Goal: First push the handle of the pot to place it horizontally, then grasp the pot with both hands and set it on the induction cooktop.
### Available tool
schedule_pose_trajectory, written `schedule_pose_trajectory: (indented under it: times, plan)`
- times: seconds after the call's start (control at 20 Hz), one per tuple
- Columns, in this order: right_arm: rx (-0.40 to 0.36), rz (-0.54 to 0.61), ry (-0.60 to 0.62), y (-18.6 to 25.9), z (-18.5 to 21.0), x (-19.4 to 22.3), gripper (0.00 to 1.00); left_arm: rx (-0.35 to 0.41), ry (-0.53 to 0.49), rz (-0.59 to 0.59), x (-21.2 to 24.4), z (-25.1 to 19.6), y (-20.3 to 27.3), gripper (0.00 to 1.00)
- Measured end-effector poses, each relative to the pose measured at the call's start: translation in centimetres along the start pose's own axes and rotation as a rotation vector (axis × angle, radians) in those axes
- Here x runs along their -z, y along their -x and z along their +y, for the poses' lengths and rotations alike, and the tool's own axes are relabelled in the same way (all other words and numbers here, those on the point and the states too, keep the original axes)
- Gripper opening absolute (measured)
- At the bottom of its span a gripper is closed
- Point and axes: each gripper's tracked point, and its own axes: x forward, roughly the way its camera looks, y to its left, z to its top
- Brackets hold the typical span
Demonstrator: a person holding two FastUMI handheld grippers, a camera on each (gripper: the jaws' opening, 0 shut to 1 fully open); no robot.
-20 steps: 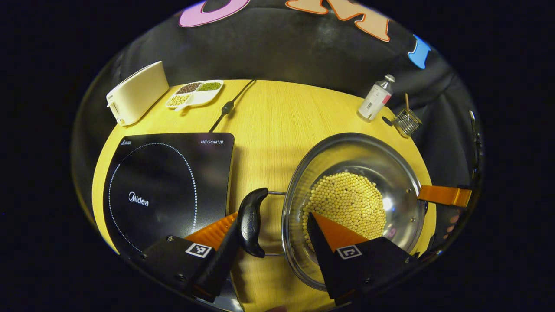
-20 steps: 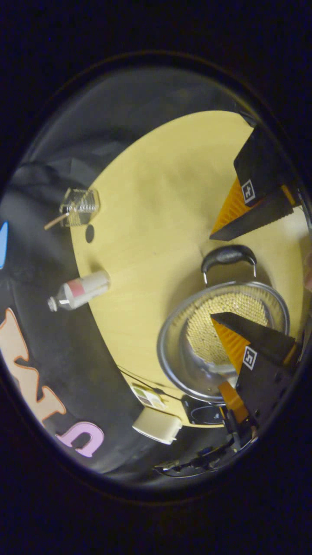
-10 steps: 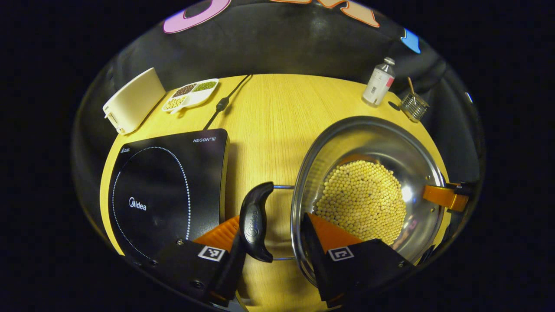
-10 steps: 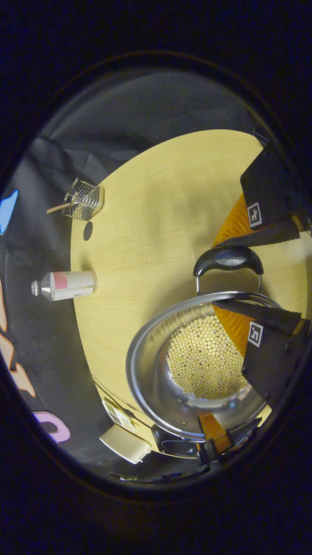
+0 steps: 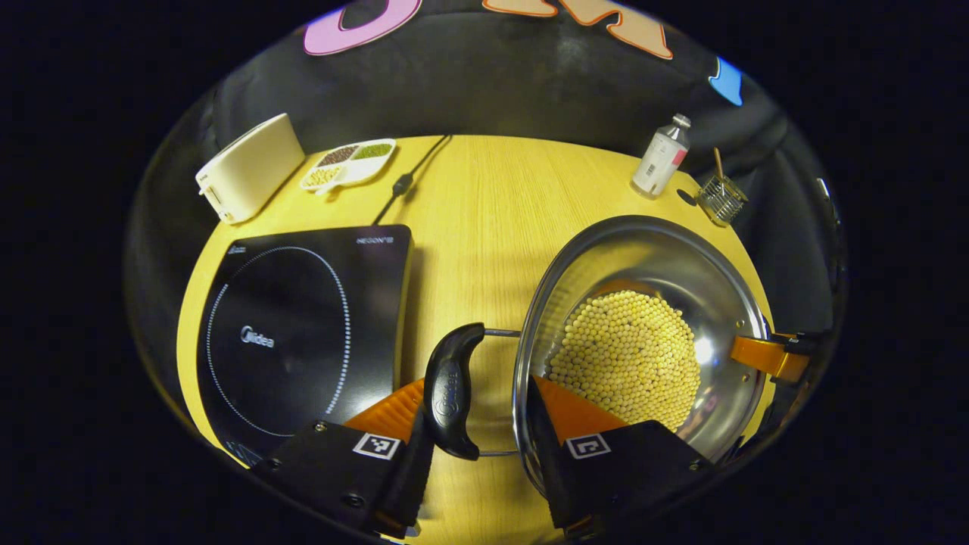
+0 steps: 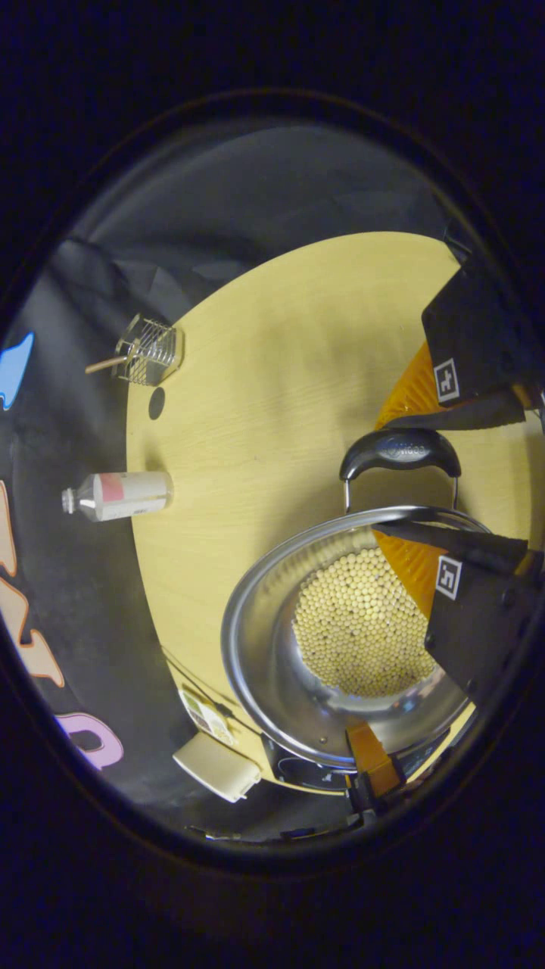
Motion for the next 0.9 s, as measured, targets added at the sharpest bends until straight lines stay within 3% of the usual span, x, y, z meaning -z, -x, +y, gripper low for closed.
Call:
schedule_pose_trajectory:
  times: [0.15,0.45,0.65,0.8,0.85,0.9]
  plan:
    - [-0.060,-0.002,0.006,1.1,2.2,0.3,0.53,-0.032,0.007,-0.011,-0.1,2.1,2.0,0.65]
    - [-0.226,-0.021,0.023,2.5,11.1,0.3,0.50,-0.127,0.069,-0.044,-0.2,10.2,6.3,0.64]
    - [-0.232,-0.031,0.036,3.6,16.3,0.8,0.49,-0.109,0.077,-0.067,-0.5,15.3,6.7,0.64]
    - [-0.191,-0.023,0.028,4.0,20.3,1.3,0.49,-0.066,0.099,-0.044,0.0,19.2,5.9,0.64]
    - [-0.172,-0.021,0.025,4.2,21.6,1.7,0.43,-0.050,0.089,-0.044,-0.1,20.7,5.6,0.64]
    - [-0.156,-0.021,0.025,4.4,23.1,2.1,0.43,-0.036,0.081,-0.050,-0.3,22.2,5.3,0.64]
